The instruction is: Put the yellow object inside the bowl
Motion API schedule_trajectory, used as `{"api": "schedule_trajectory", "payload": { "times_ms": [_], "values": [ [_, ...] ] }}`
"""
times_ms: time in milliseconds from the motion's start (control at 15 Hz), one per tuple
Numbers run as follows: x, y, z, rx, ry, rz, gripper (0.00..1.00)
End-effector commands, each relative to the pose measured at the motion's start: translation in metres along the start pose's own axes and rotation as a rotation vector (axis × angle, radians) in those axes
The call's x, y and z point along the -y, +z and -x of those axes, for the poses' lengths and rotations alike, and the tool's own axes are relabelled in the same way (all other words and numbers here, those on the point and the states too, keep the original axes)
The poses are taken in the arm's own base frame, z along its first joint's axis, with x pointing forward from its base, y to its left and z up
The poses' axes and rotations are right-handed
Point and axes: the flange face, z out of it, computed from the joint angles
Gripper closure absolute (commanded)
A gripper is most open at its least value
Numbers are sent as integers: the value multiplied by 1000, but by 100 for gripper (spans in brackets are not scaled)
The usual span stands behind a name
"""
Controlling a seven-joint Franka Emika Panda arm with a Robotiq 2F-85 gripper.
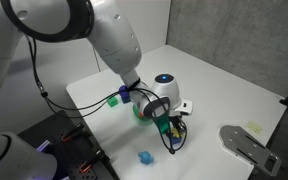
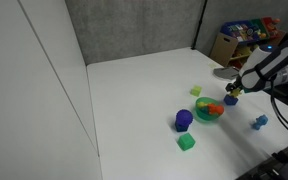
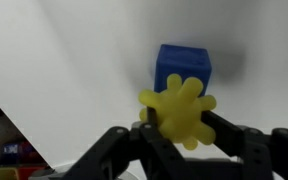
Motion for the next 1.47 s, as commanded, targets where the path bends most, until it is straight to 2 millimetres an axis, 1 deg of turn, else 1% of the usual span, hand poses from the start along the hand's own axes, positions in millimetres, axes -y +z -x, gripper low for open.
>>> {"api": "schedule_trajectory", "payload": {
  "times_ms": [0,267,467,667,867,1000,1200,1400],
  "values": [
    [11,-18,-11,-15,-24,25,77],
    [44,-45,-15,-50,-72,24,82],
    [78,-66,-13,-78,-118,7,82],
    [112,-85,-4,-76,-163,-26,82],
    [138,-97,12,-34,-199,-65,82],
    [150,-103,21,1,-211,-86,82],
    [160,-110,31,43,-223,-111,82],
    [166,-107,39,47,-232,-129,82]
  ]
}}
